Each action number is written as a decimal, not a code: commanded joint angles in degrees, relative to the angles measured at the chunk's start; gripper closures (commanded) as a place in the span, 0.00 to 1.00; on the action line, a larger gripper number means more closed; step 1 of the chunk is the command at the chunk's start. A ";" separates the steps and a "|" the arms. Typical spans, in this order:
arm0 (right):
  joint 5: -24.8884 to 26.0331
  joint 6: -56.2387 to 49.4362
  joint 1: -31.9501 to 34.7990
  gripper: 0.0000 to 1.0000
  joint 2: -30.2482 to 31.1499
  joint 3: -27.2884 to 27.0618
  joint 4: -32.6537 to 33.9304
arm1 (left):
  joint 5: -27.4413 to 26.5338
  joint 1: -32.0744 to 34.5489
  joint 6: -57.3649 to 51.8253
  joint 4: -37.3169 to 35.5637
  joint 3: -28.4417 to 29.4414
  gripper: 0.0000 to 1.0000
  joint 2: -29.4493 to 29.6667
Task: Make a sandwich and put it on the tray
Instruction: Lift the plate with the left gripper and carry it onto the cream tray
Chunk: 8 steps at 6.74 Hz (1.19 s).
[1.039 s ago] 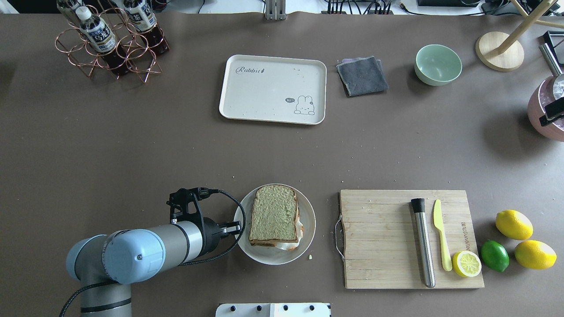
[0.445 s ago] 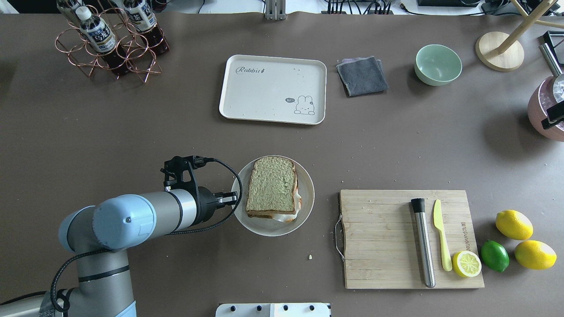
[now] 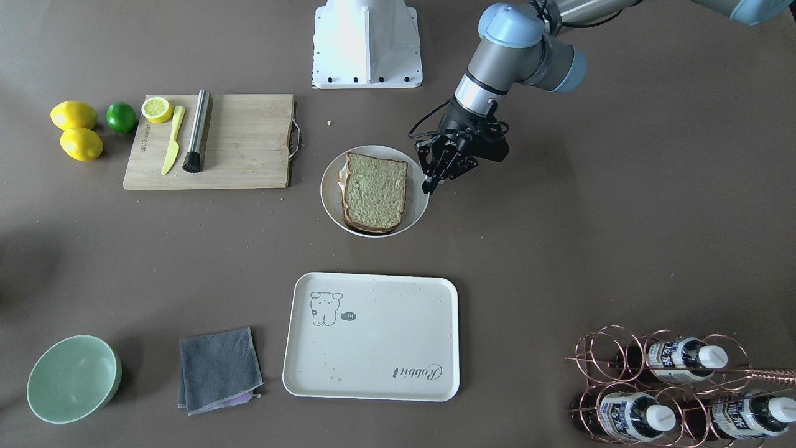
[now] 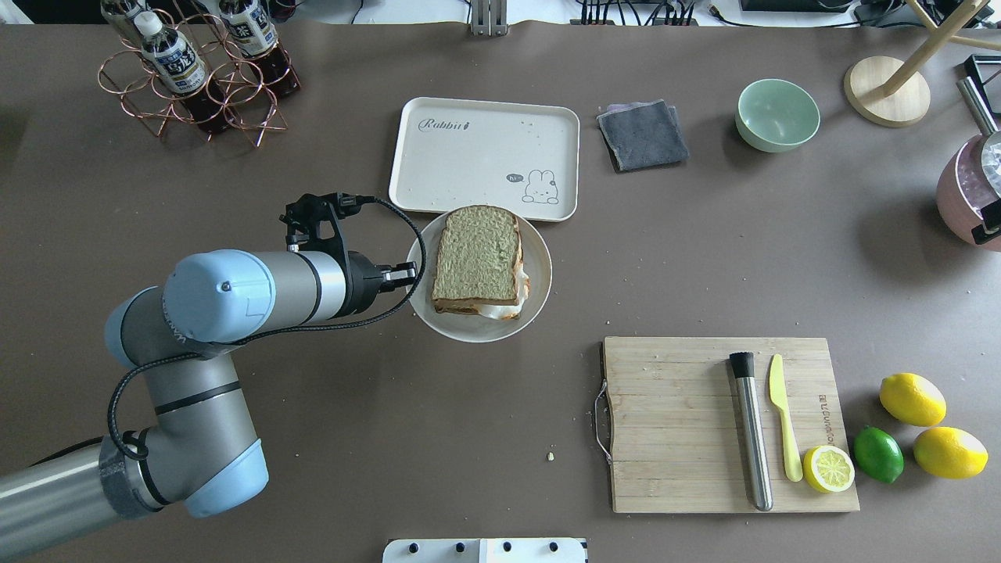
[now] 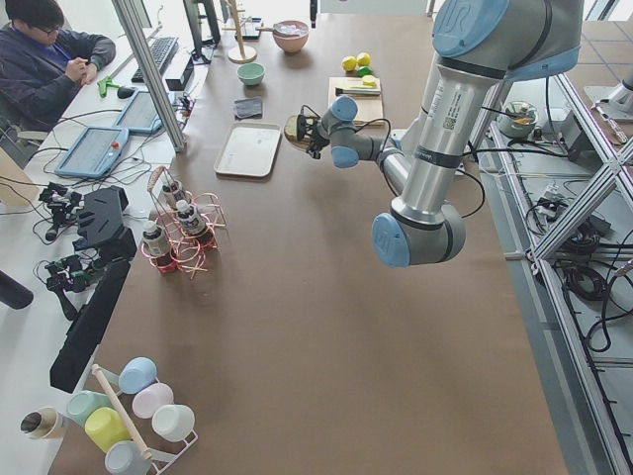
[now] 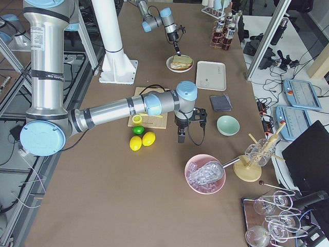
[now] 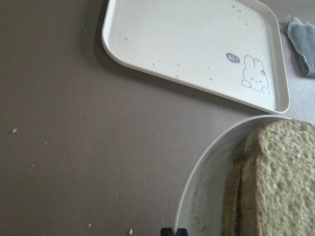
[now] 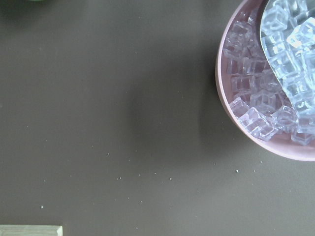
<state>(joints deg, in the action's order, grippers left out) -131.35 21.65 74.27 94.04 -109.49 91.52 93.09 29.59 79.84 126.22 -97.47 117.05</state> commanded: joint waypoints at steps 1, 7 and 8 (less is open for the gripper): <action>0.13 -0.03 0.00 0.00 1.31 -0.28 -0.02 | 5.92 7.81 -4.49 0.16 11.54 1.00 8.76; 0.30 -0.03 0.09 0.00 2.02 0.33 -0.02 | 6.66 12.33 -11.87 2.62 39.55 0.90 25.59; 0.39 -0.03 0.09 0.00 2.11 0.42 -0.02 | 6.57 12.33 -13.56 2.62 39.12 0.04 25.51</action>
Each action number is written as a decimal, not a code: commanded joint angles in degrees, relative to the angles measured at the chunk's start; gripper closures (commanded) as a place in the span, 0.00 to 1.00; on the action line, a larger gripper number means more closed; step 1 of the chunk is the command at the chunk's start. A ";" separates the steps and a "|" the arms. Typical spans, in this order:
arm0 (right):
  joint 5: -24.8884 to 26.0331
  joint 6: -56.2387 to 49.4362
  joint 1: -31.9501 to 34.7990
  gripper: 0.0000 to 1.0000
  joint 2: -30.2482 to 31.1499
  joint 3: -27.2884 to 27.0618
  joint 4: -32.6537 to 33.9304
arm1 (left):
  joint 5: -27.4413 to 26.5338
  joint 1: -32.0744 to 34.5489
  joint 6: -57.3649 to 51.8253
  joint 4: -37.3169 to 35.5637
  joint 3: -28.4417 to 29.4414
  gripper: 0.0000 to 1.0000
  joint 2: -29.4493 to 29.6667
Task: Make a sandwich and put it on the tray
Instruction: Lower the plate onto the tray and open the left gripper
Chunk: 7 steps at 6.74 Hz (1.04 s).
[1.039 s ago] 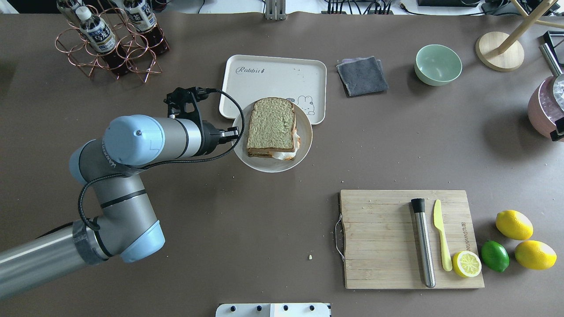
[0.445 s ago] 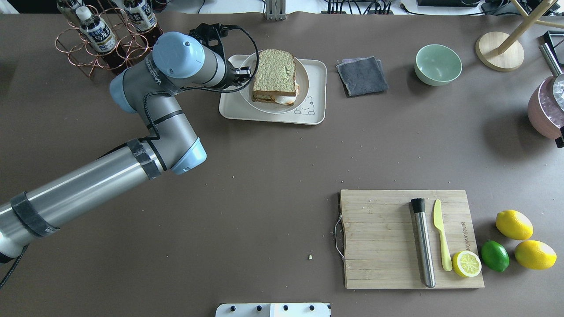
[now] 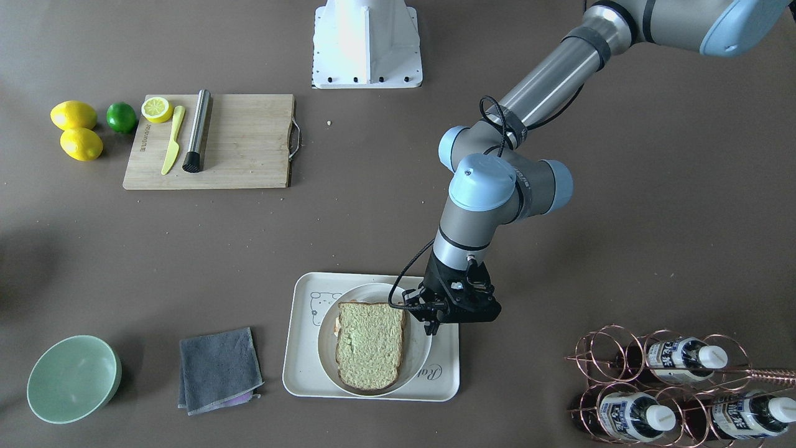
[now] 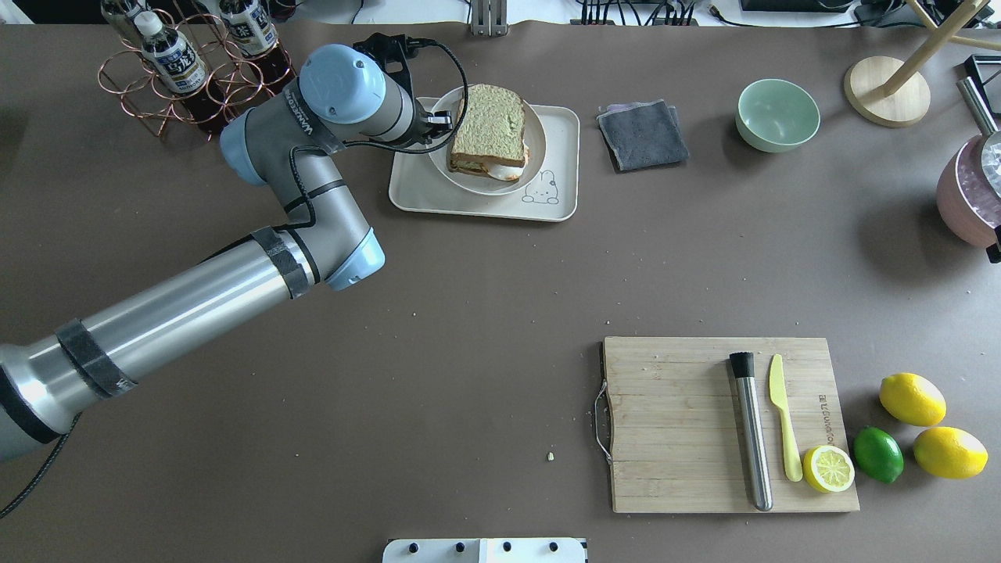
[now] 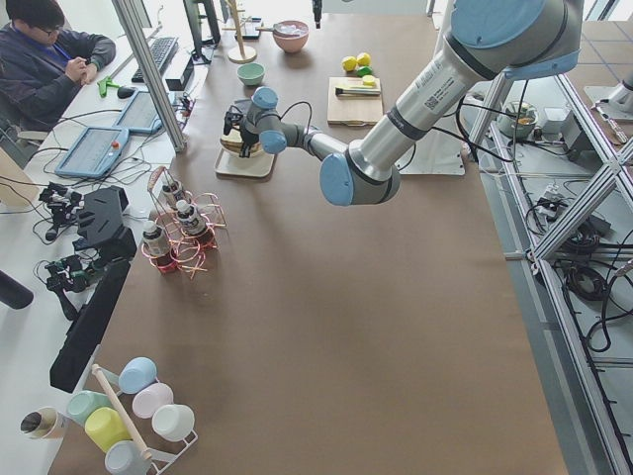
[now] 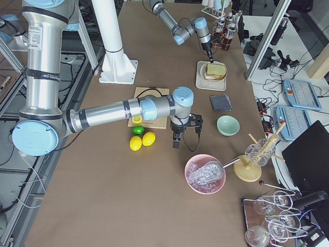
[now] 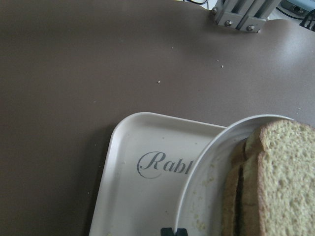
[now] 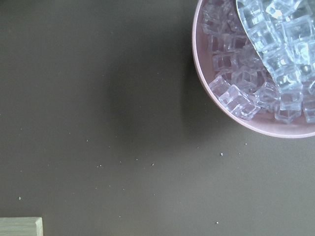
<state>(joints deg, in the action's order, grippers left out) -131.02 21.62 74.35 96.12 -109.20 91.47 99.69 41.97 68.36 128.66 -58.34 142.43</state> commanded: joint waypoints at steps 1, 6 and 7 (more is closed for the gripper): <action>0.07 0.00 0.00 0.00 -0.05 0.13 0.02 | -0.03 -0.04 -2.18 0.18 -1.68 0.03 -0.40; 0.24 0.09 0.00 0.00 1.35 1.01 0.02 | 6.45 0.57 -1.91 -2.97 -33.42 0.03 -23.52; 0.24 0.09 0.70 0.00 1.53 1.01 0.02 | 8.74 0.92 -2.35 -6.55 -42.73 0.03 -30.74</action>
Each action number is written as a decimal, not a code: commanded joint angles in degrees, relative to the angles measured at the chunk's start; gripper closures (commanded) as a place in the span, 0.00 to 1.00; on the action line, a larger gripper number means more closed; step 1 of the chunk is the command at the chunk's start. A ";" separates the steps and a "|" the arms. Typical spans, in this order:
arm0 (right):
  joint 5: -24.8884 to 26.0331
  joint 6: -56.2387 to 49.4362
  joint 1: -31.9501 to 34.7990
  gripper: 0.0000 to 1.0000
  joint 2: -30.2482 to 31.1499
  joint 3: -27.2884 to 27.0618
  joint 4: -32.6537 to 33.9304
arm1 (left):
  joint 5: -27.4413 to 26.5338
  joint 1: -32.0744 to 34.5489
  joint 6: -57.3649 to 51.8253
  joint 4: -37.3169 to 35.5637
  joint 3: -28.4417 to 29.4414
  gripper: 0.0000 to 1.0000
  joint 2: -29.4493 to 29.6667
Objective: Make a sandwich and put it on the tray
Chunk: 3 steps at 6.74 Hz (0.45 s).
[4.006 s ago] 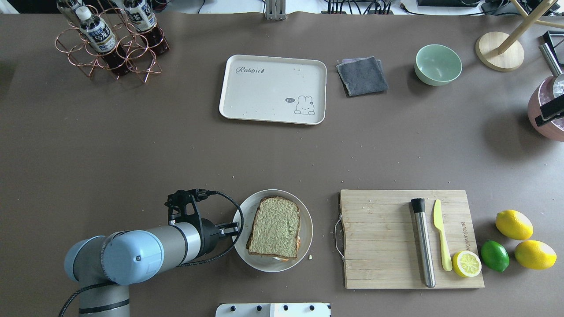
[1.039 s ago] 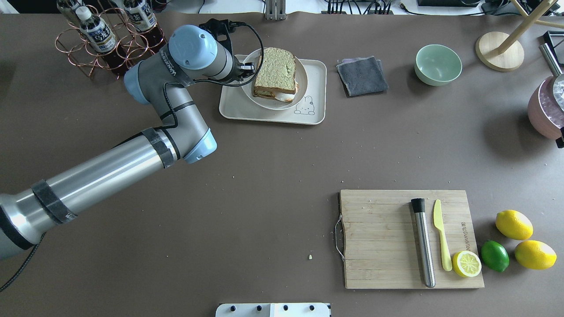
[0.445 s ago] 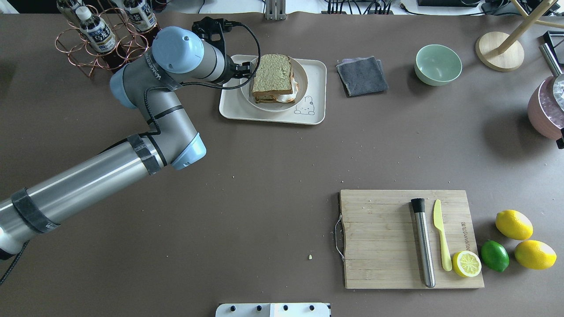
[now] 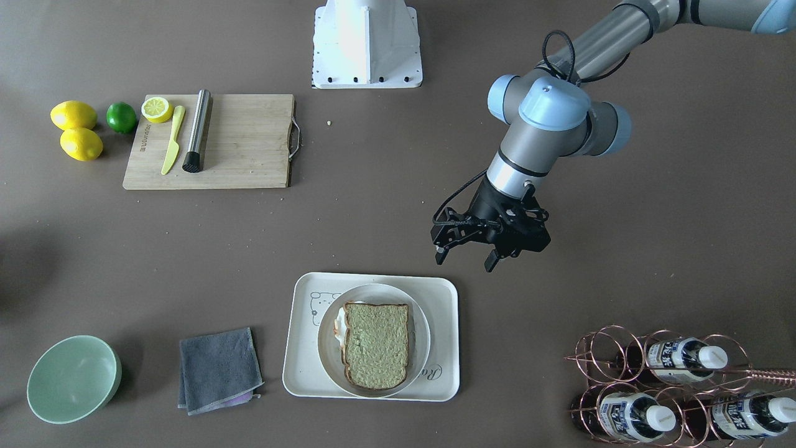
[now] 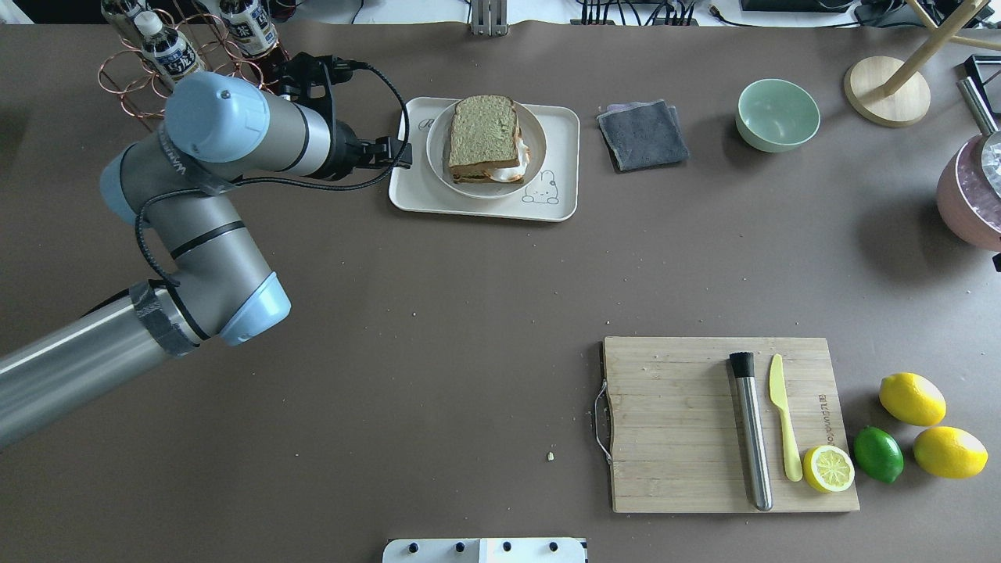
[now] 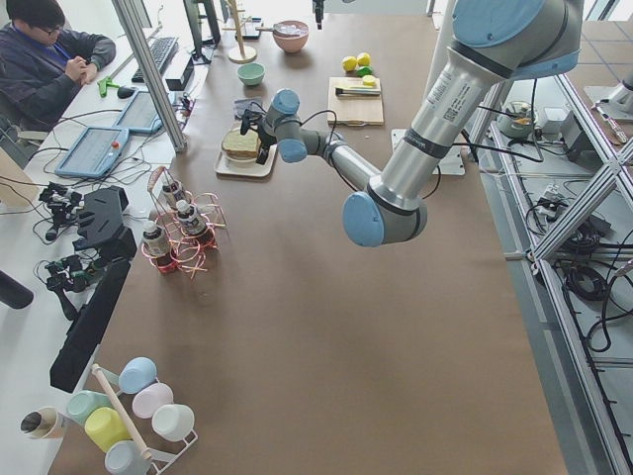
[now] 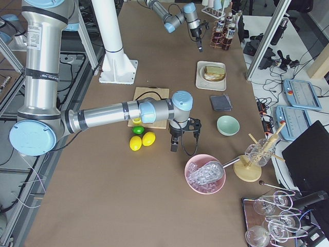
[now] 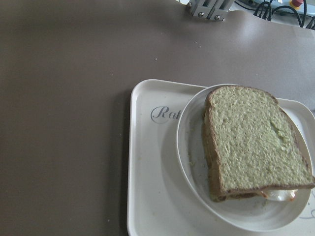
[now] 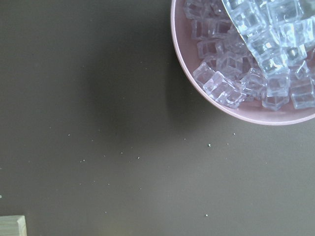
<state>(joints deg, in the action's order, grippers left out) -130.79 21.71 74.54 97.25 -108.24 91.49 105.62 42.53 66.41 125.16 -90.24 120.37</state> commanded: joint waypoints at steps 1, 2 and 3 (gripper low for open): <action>0.09 -0.09 2.00 0.00 0.31 -0.04 0.00 | 4.41 3.66 -3.11 -7.87 -18.14 0.03 -14.23; 0.36 -0.18 3.32 0.00 0.48 0.04 0.00 | 8.08 7.70 -11.40 -9.74 -22.30 0.03 -21.16; 0.53 -3.05 5.25 0.00 1.27 0.04 0.09 | 13.51 14.18 -20.70 -9.76 -23.39 0.03 -26.79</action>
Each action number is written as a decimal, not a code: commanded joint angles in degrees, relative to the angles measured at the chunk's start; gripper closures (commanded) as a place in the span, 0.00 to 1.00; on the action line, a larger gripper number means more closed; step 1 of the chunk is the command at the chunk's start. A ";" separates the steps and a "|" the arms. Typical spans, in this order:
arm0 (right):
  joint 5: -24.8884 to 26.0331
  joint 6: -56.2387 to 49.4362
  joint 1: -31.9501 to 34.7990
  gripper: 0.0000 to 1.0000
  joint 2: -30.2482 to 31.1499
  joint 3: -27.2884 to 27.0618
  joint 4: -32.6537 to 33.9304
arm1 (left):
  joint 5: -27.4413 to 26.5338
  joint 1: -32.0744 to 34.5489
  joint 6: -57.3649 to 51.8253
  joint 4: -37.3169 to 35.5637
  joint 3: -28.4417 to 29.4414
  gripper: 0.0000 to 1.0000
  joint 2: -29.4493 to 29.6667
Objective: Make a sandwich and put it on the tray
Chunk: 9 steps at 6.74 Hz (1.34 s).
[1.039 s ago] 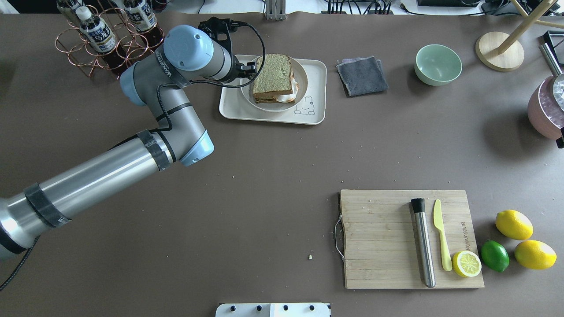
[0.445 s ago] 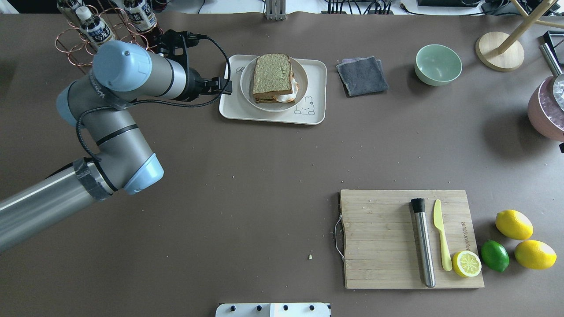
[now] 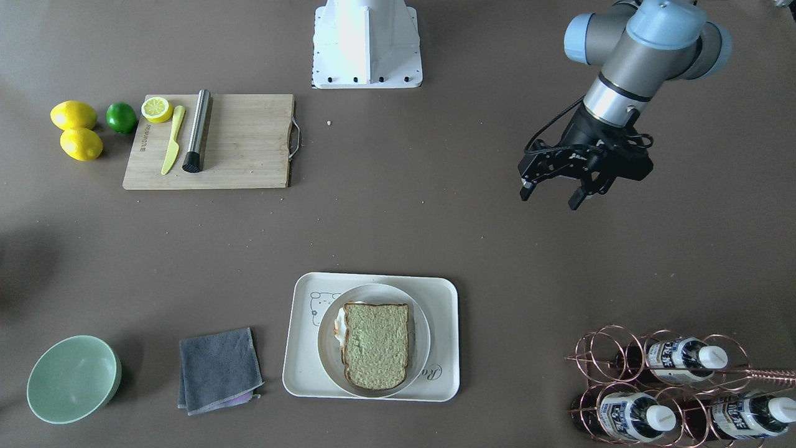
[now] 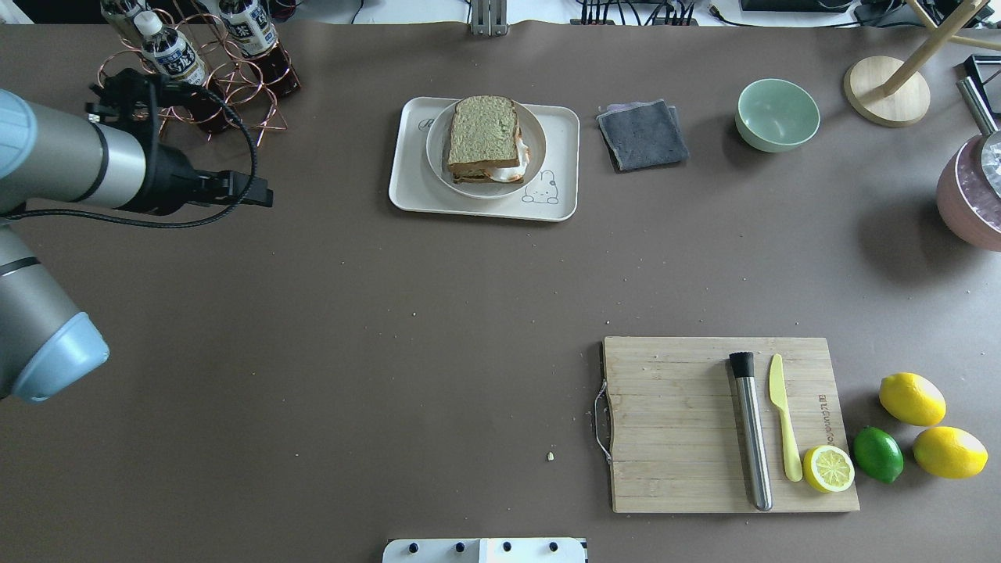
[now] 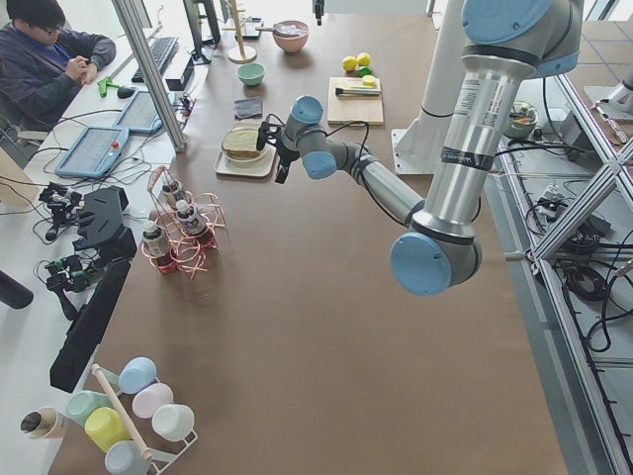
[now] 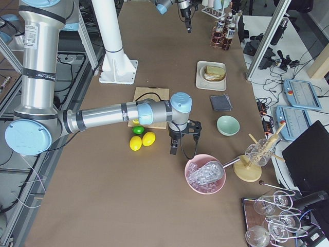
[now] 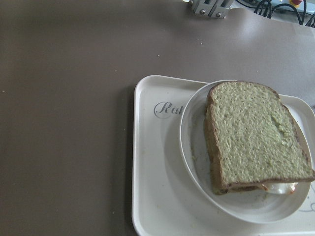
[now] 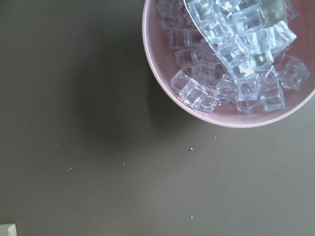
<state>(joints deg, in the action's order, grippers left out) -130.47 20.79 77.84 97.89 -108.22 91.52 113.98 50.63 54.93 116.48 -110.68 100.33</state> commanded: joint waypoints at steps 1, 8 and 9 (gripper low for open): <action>0.21 -7.81 4.58 0.00 2.20 0.03 0.41 | 10.85 12.32 -18.63 -1.08 -2.70 0.03 -10.82; 4.25 -18.94 8.64 0.00 6.26 2.05 -0.02 | 20.38 38.92 -64.16 -22.97 8.44 0.03 -20.32; 3.91 -19.12 8.64 0.00 6.26 2.13 0.06 | 21.27 38.93 -64.16 -22.97 9.42 0.03 -20.44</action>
<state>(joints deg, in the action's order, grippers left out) -126.38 2.10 86.48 104.14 -106.14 91.54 133.89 89.12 -8.88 93.90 -102.90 80.93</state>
